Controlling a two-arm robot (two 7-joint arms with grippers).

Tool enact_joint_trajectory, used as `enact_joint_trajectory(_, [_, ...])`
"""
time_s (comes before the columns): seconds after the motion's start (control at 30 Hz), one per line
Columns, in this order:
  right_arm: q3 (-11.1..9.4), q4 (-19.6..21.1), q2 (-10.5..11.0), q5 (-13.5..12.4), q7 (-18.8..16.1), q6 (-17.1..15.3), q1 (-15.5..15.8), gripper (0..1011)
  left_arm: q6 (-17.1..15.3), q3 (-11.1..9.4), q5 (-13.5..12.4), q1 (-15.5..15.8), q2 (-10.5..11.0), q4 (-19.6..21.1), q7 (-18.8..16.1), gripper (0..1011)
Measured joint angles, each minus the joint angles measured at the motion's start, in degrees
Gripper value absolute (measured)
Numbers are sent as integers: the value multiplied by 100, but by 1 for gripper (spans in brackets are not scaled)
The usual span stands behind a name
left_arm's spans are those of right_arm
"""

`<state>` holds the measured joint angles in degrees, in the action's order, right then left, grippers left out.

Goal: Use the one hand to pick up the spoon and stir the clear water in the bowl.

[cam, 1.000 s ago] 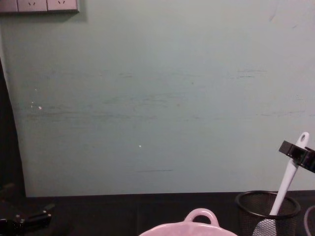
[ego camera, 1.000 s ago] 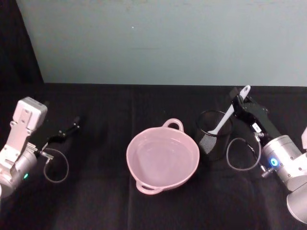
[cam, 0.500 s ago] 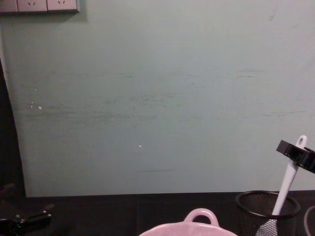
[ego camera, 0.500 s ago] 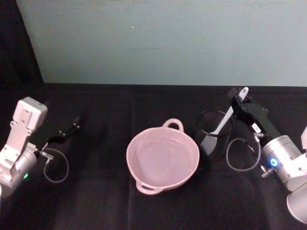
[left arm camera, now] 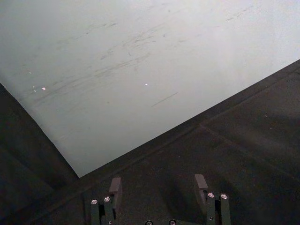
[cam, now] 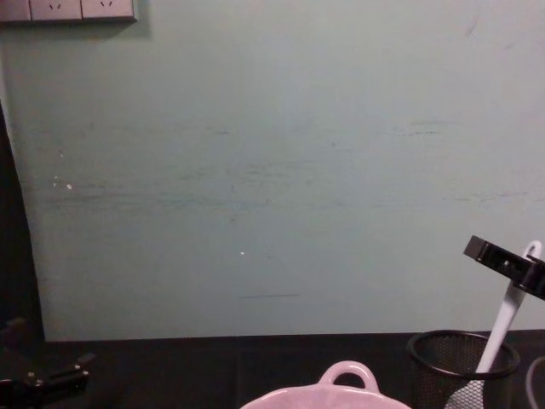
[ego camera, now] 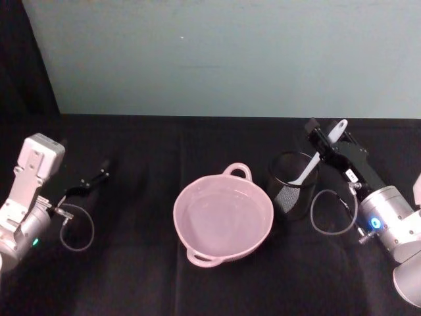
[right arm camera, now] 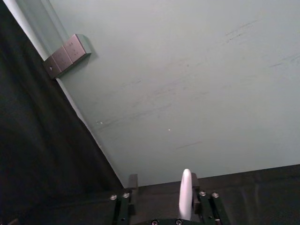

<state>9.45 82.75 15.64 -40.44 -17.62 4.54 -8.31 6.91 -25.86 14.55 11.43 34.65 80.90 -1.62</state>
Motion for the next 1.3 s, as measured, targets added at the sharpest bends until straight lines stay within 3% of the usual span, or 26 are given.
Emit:
enact_joint_trajectory(0.3, [-1,0,0,-4,0,0,0,921,0,0,0,0,0,0,0,1005])
enact_joint_trajectory(0.47, [0,0,0,-6,0,0,0,1002,0,0,0,0,0,0,0,1005])
enact_joint_trajectory(0.77, [48,40,84,188,148,-138,-20,1003,0,0,0,0,0,0,0,1005])
enact_joint_trajectory(1.1, [72,269,291,911,727,-545,32,1003,0,0,0,0,0,0,0,1005])
enact_joint_trajectory(1.3, [94,365,358,1248,828,-585,66,1003,0,0,0,0,0,0,0,1005])
